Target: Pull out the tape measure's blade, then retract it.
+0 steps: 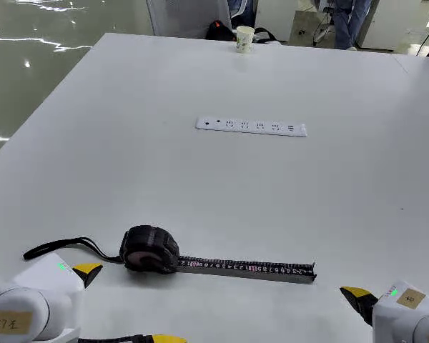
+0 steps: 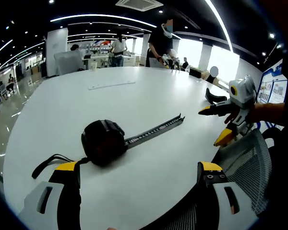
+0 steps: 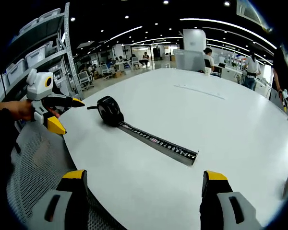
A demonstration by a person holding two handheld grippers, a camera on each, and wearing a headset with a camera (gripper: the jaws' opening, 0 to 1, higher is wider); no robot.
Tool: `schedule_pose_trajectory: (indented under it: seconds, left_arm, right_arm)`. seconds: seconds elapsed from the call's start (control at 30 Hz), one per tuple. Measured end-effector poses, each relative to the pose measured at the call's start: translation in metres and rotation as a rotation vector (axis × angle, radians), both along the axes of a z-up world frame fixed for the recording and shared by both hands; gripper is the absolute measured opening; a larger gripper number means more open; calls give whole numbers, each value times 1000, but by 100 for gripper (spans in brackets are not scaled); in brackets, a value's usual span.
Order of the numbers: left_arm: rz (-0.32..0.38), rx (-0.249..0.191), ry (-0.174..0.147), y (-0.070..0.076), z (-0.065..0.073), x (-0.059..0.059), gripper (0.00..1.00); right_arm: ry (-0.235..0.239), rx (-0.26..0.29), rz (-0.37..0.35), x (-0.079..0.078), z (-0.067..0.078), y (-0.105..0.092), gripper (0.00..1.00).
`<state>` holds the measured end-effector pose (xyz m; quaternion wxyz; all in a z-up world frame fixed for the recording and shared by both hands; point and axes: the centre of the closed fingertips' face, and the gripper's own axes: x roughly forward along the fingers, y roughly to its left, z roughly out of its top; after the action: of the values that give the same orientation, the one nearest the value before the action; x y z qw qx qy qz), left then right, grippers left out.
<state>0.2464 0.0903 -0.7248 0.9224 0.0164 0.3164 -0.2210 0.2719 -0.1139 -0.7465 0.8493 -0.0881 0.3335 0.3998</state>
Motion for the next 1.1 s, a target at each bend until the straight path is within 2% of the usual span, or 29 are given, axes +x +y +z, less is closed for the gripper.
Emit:
schedule_pose_trajectory:
  seconds: [0.13,0.23,0.47,0.6,0.7,0.93,1.1]
  left_arm:
    - [54,19,-11,5,2,0,99]
    - [73,19,-12,5,2,-4,99]
    - [85,52,-6,1,1,-7,99]
    - [111,80,-26,5,8,-3,99]
    - [117,76,-40,6,13,0,99]
    - [134,74,-14,4,12,1,99]
    - [147,83,-17,5,14,1,99]
  right_arm:
    - [-19,32,-85,7,7,0,99]
    - [-28,40,-115,9,12,-1,99]
    - [-26,31,-107,3,15,4,99]
    - [-25,42,-136,2,20,6,99]
    - [-29,47,-146,1,23,9,99]
    - [-39,48,-162,0,26,12,99]
    - [-24,50,-169,-1,25,13,99]
